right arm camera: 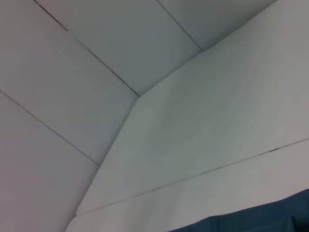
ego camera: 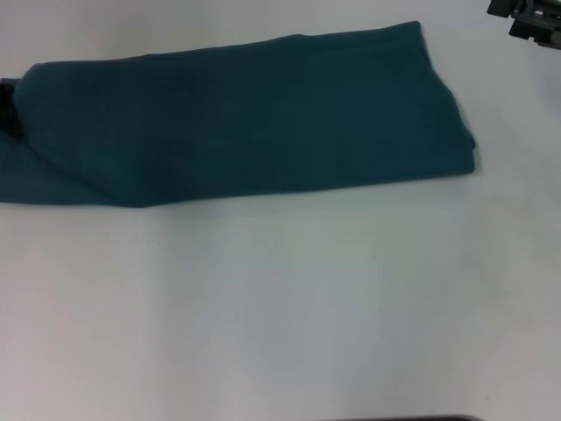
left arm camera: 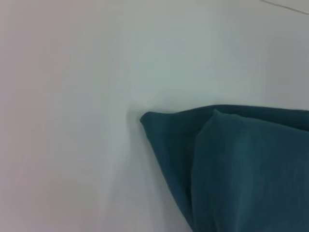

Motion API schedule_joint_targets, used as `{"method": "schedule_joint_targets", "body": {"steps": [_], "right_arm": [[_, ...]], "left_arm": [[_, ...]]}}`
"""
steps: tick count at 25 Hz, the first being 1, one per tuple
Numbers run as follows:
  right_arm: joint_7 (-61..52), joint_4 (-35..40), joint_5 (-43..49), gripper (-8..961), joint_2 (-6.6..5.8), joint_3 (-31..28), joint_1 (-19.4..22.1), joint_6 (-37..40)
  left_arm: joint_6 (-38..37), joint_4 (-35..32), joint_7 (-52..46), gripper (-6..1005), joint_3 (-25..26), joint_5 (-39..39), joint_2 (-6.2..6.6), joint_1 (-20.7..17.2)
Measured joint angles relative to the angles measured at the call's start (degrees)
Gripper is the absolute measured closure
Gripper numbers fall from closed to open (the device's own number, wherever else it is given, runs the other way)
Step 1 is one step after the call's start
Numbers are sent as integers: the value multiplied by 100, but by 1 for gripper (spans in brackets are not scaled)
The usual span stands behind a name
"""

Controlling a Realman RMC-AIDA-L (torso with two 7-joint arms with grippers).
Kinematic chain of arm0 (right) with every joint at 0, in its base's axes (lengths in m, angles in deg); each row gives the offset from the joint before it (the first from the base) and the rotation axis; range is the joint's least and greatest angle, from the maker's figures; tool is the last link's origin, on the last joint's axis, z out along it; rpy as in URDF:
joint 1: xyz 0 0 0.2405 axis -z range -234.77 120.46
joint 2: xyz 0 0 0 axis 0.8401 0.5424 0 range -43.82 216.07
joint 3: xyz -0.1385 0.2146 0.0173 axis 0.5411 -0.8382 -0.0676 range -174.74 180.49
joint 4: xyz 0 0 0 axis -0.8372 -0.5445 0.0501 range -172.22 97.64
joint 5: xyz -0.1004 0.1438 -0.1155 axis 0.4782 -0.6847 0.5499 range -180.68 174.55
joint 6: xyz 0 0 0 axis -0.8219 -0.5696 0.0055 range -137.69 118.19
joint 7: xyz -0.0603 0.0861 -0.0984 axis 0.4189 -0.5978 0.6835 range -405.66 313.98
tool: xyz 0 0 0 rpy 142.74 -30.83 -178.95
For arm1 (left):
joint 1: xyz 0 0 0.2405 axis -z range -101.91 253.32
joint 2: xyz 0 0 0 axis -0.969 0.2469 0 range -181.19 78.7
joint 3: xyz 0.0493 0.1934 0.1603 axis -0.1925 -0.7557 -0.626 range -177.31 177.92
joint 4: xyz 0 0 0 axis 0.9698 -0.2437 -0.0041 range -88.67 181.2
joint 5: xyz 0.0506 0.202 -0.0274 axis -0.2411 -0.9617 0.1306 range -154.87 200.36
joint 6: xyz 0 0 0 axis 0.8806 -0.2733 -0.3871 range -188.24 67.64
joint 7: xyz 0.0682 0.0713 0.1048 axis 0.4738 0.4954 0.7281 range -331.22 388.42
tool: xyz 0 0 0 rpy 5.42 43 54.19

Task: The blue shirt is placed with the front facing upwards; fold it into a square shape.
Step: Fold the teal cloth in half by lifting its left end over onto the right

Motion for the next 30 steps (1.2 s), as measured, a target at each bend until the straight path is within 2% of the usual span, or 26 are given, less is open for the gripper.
{"method": "schedule_joint_targets", "body": {"steps": [4,14,18,23,30], "right_arm": [[-1,-48,0,9,0,5,12,0],[-1,-59,9,8,-8,49,23,3],[-1,-62,91,8,-12,50,23,6],[-1,-62,141,8,-18,47,9,8],[43,-62,149,8,-18,48,-14,7]], "left_arm": [[9,127,-114,974,72,-226,-6,-5],[-50,527,-253,973,192,-652,-160,-47],[-324,725,-255,974,214,-613,-223,-25],[-900,1015,-257,974,276,-598,-388,171],[-1277,1037,-256,973,264,-484,-524,697]]}}
